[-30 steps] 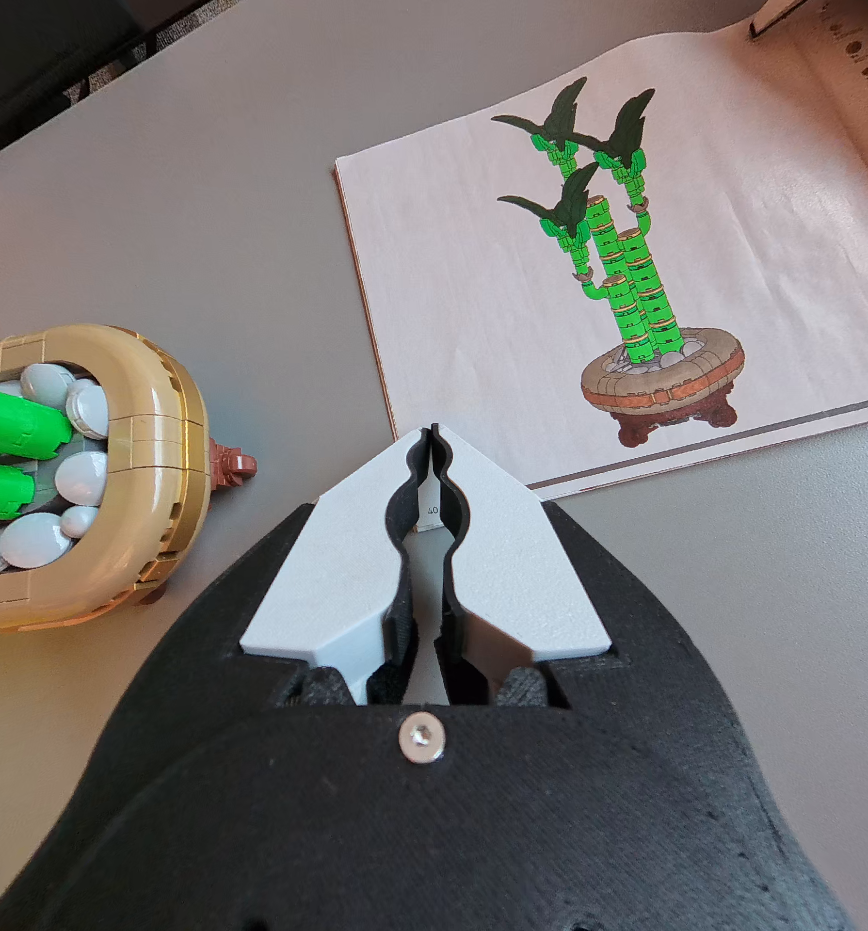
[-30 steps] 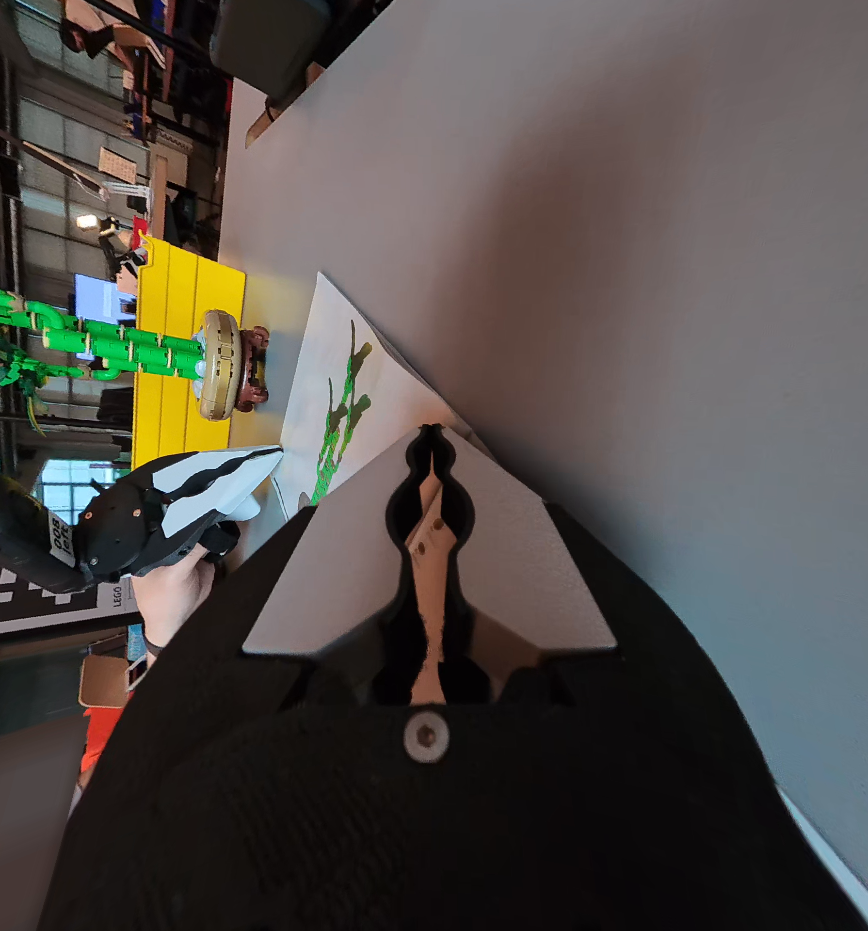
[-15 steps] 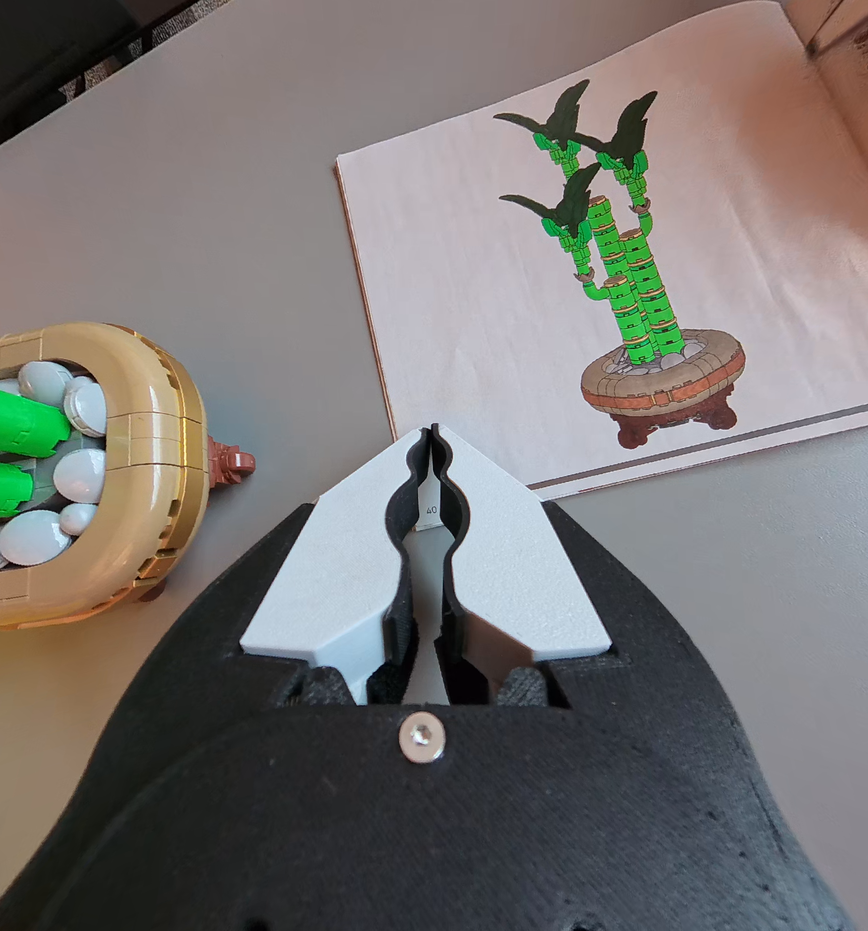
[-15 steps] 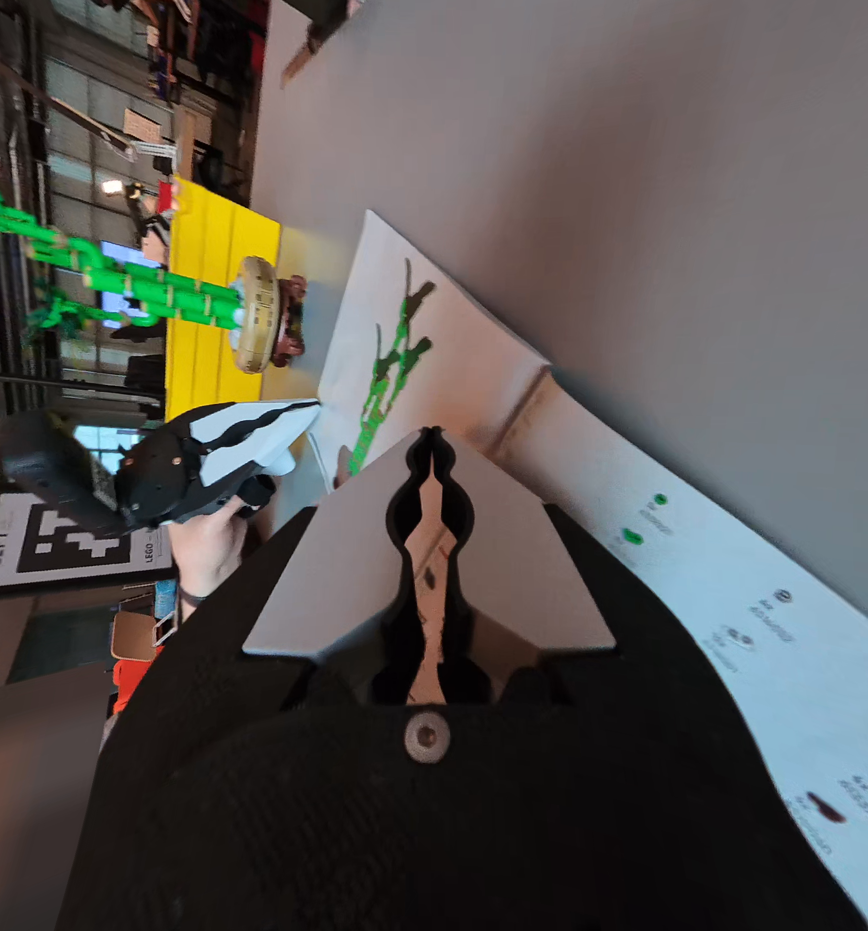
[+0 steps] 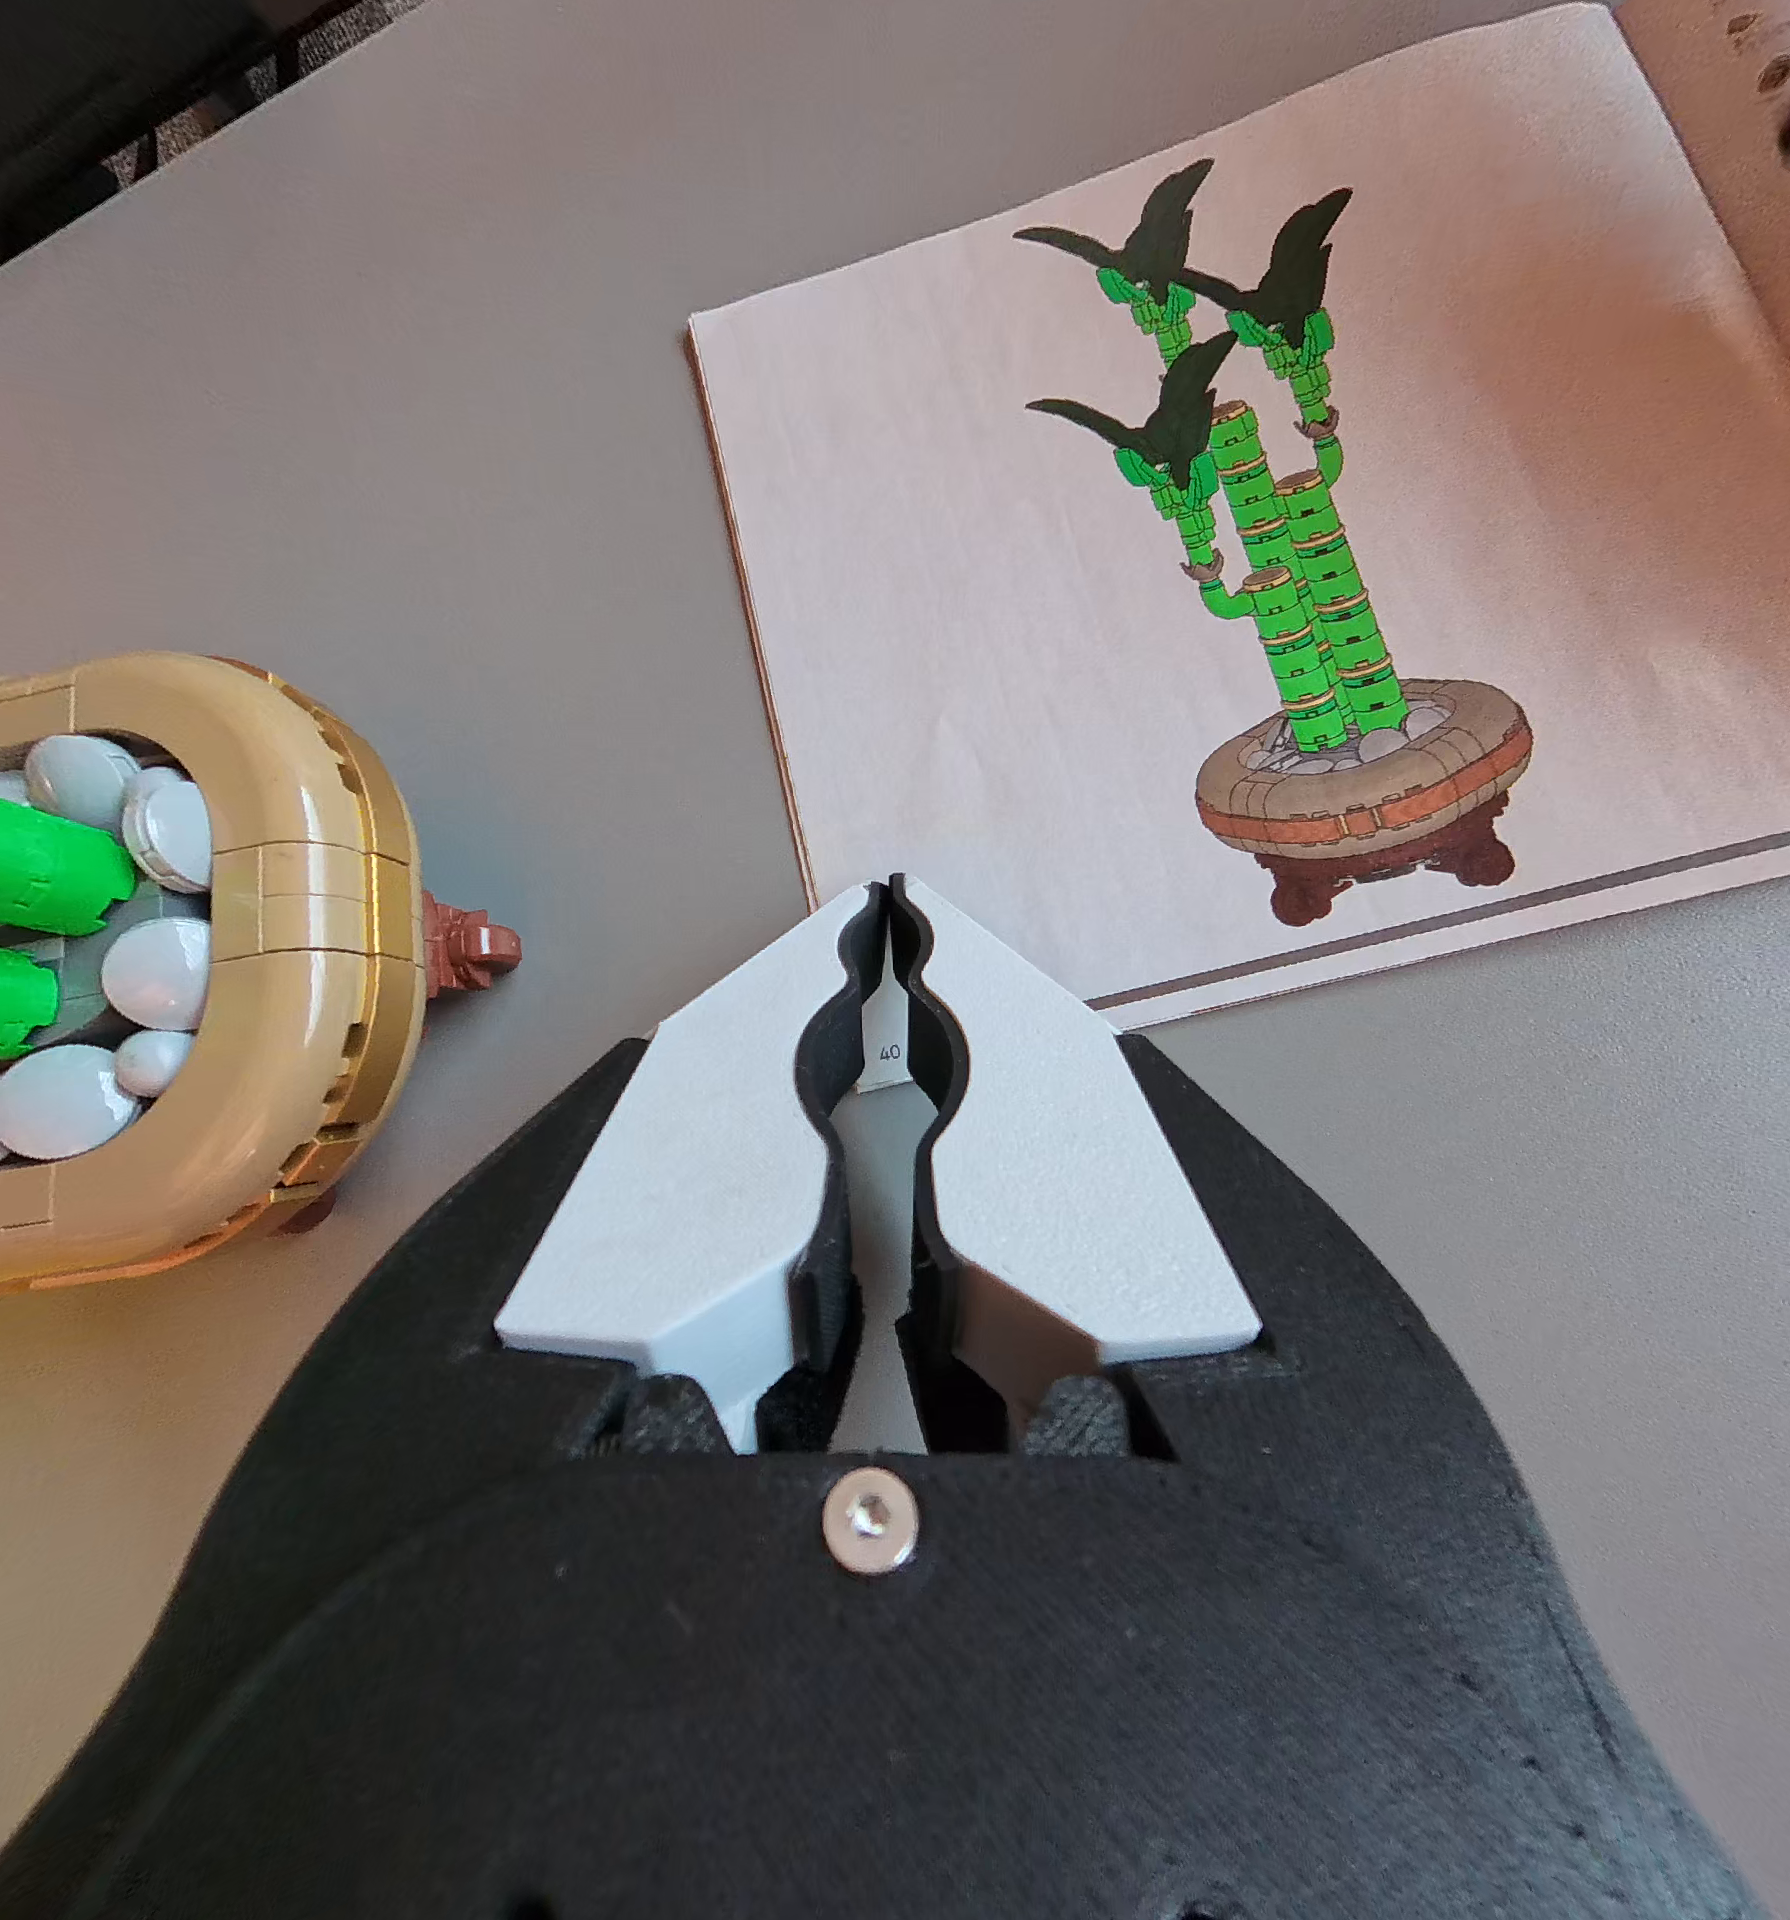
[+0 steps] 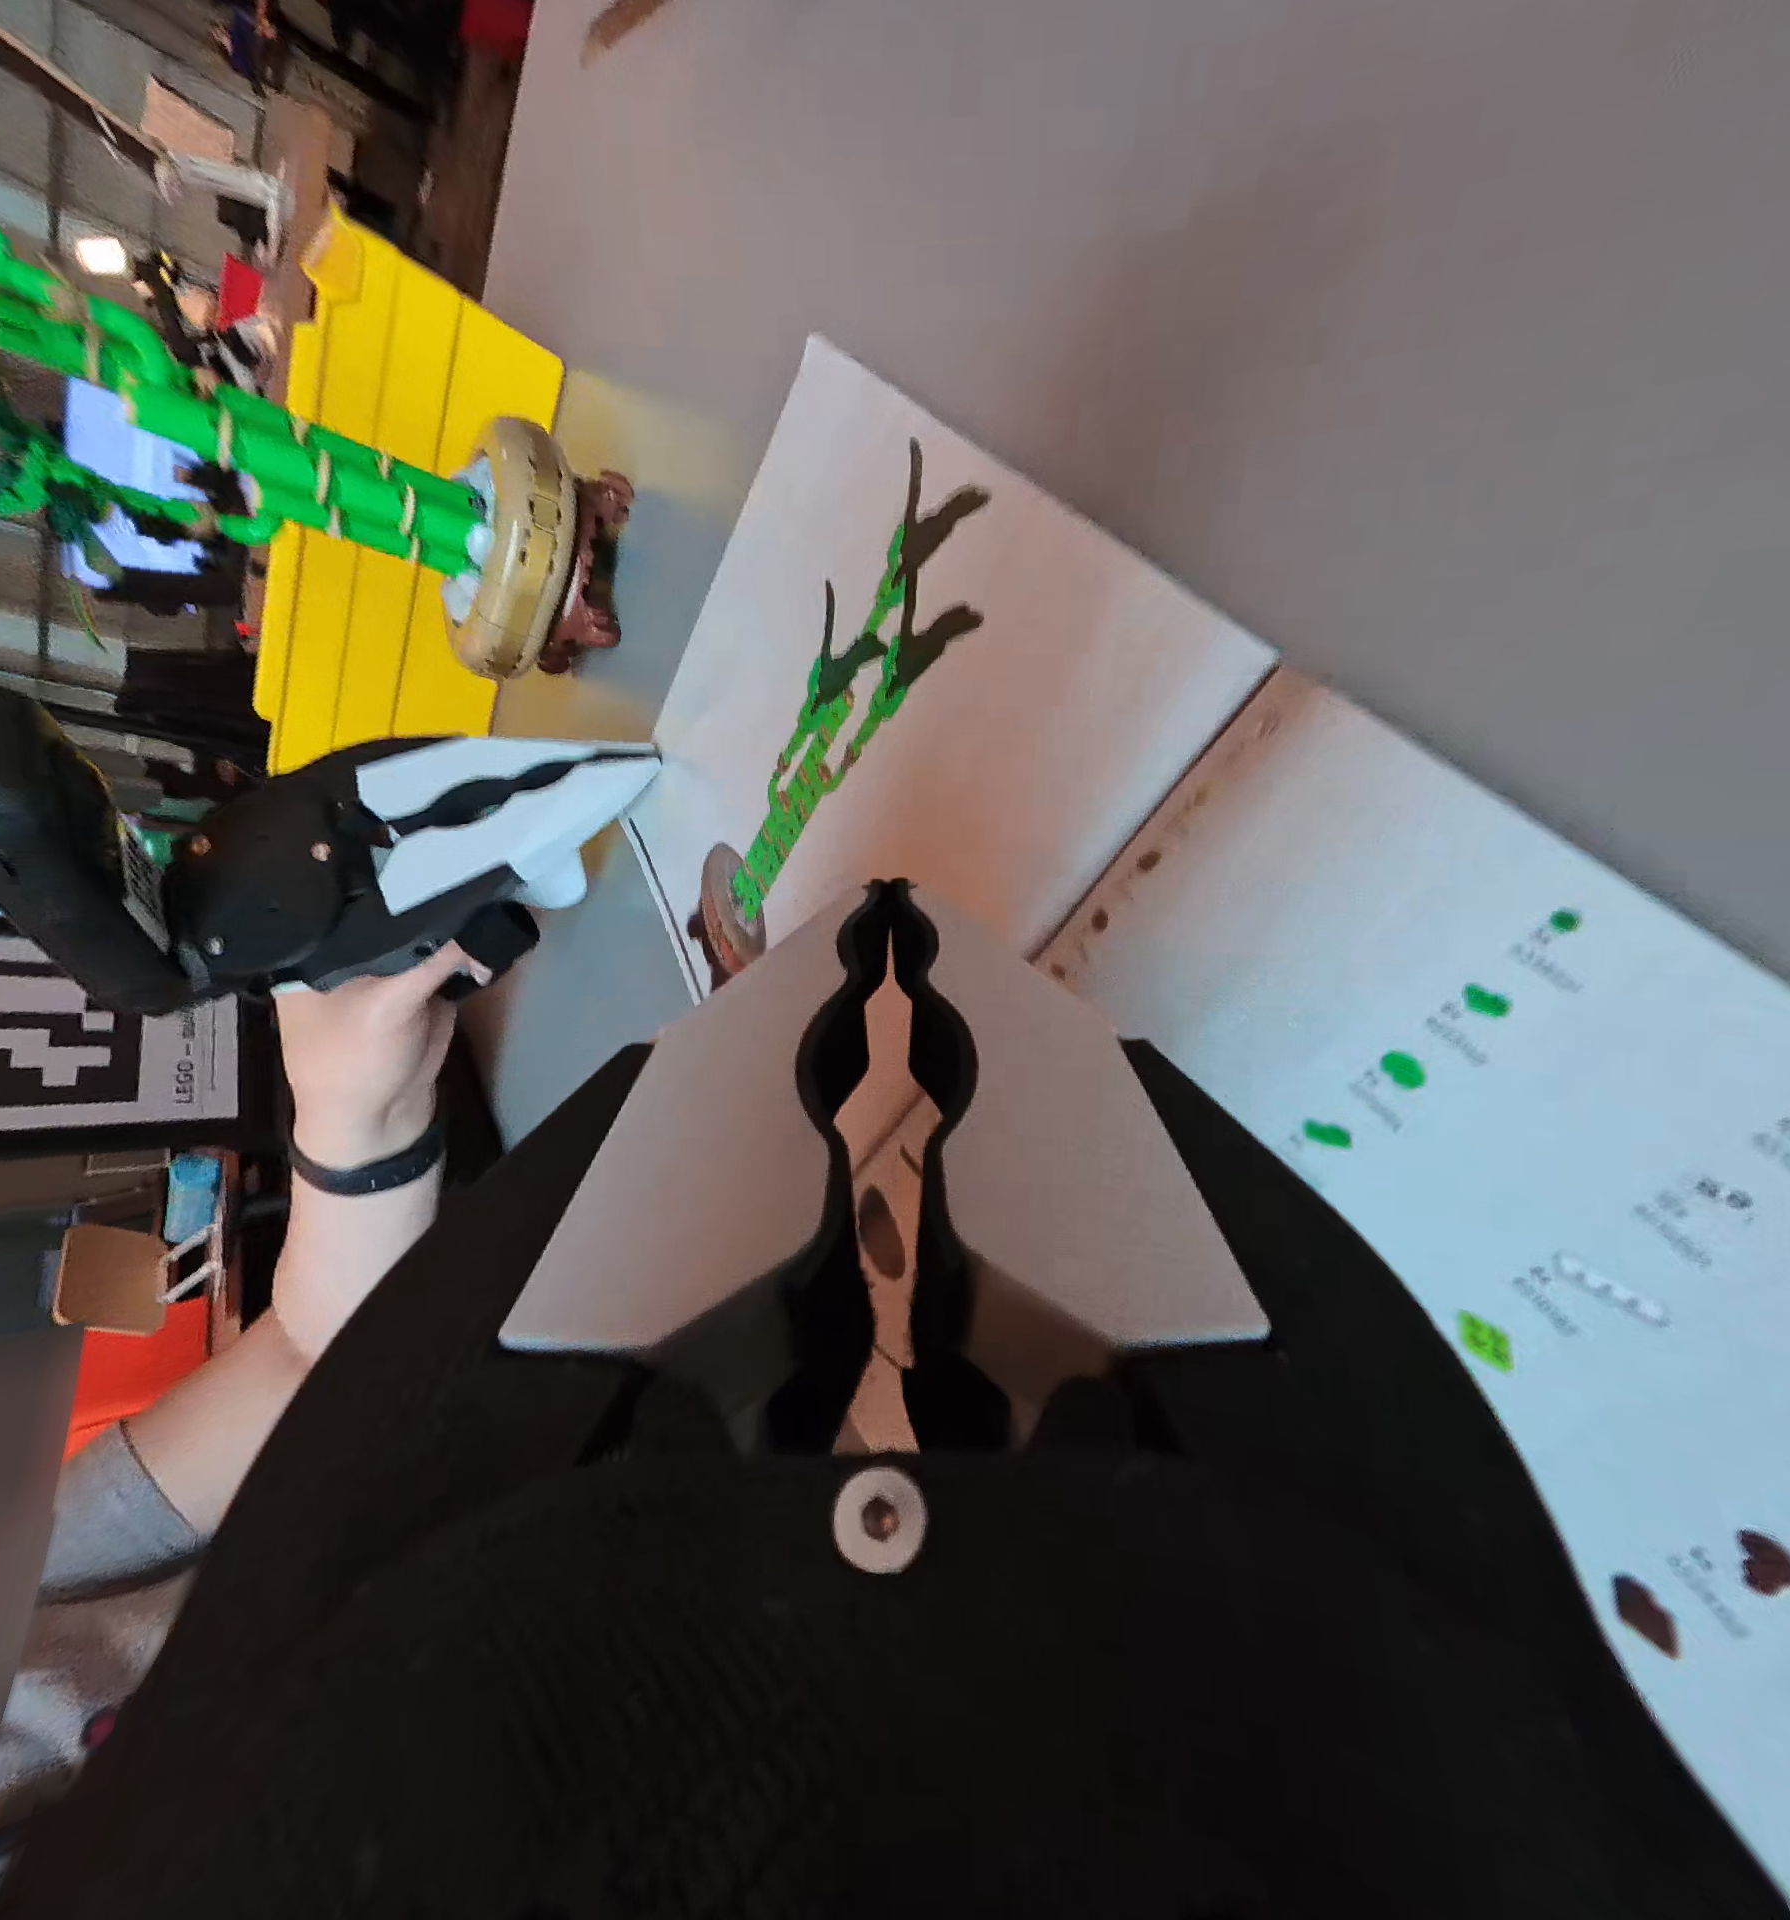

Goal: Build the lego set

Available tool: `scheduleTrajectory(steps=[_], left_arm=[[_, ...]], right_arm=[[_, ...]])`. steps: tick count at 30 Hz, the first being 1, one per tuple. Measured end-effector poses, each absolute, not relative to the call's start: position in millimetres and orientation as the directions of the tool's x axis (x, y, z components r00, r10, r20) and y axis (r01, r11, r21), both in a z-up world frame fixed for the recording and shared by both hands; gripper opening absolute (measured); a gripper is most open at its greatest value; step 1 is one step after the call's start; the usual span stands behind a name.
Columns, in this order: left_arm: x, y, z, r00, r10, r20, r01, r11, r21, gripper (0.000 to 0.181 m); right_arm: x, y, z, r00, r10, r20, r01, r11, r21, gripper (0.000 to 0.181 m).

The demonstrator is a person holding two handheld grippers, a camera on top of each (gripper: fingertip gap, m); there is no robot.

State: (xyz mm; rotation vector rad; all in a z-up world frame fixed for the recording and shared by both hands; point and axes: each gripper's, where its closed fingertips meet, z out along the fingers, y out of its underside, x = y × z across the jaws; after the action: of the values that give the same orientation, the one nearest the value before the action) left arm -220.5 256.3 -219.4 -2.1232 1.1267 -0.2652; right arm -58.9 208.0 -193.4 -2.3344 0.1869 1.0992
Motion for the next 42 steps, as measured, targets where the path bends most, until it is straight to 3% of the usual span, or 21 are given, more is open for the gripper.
scheduleTrajectory(steps=[5,9,14,18,23,26,28,30,31,33,36,37,40,42], left_arm=[[-220.9,255.7,-219.4,0.598,-0.789,-0.14,-0.645,-0.37,-0.669,0.0],[-220.8,254.6,-219.4,0.598,-0.792,-0.127,-0.638,-0.374,-0.673,0.0],[-221.0,254.5,-219.5,0.599,-0.793,-0.111,-0.633,-0.385,-0.672,0.0],[-220.9,253.9,-219.5,0.598,-0.794,-0.113,-0.634,-0.382,-0.673,0.0],[-220.9,253.7,-219.4,0.598,-0.794,-0.112,-0.634,-0.383,-0.672,0.0],[-221.0,253.1,-219.4,0.597,-0.795,-0.112,-0.635,-0.382,-0.672,0.0],[-221.2,252.5,-219.4,0.596,-0.795,-0.112,-0.636,-0.382,-0.671,0.0],[-221.4,252.2,-219.4,0.595,-0.796,-0.111,-0.636,-0.383,-0.67,0.0],[-221.5,251.8,-219.4,0.594,-0.797,-0.11,-0.637,-0.383,-0.669,0.0],[-222.1,250.2,-219.4,0.592,-0.799,-0.106,-0.64,-0.386,-0.664,0.0],[-223.9,247.4,-218.3,0.592,-0.8,-0.101,-0.641,-0.39,-0.661,0.001],[-224.7,247.6,-217.0,0.596,-0.797,-0.1,-0.636,-0.392,-0.665,0.004],[-224.3,248.5,-211.4,0.61,-0.789,-0.069,-0.602,-0.404,-0.689,0.012],[-223.9,248.6,-211.5,0.616,-0.786,-0.041,-0.586,-0.423,-0.691,0.018]], right_arm=[[-63.8,198.4,-215.5,0.591,0.026,-0.806,-0.367,-0.881,-0.298,0.0],[-89.9,187.5,-186.6,0.508,0.136,-0.851,-0.333,-0.88,-0.339,0.0],[-110.0,160.3,-214.9,0.513,0.083,-0.855,-0.248,-0.939,-0.24,0.0],[-118.6,150.6,-196.5,0.48,0.164,-0.862,-0.223,-0.927,-0.301,0.0],[-126.3,131.2,-210.4,0.434,0.103,-0.895,-0.198,-0.958,-0.206,0.0],[-133.8,121.4,-192.7,0.393,0.201,-0.897,-0.152,-0.948,-0.279,0.0],[-131.4,111.3,-213.4,0.488,0.186,-0.853,-0.093,-0.96,-0.263,0.0],[-131.8,107.7,-212.5,0.451,0.169,-0.876,-0.097,-0.967,-0.237,0.0],[-129.6,108.2,-202.8,0.427,0.208,-0.88,-0.094,-0.958,-0.272,0.0],[-117.7,114.2,-178.4,0.471,0.374,-0.799,-0.077,-0.885,-0.459,0.0],[-93.4,123.7,-152.5,0.661,0.608,-0.44,0.062,-0.629,-0.775,0.004],[-90.1,124.3,-146.6,0.696,0.653,-0.298,0.13,-0.523,-0.842,0.023],[-94.7,121.7,-152.0,0.734,0.678,-0.035,0.274,-0.343,-0.898,0.06],[-108.2,114.3,-174.5,0.713,0.701,0.012,0.37,-0.362,-0.856,0.072]])
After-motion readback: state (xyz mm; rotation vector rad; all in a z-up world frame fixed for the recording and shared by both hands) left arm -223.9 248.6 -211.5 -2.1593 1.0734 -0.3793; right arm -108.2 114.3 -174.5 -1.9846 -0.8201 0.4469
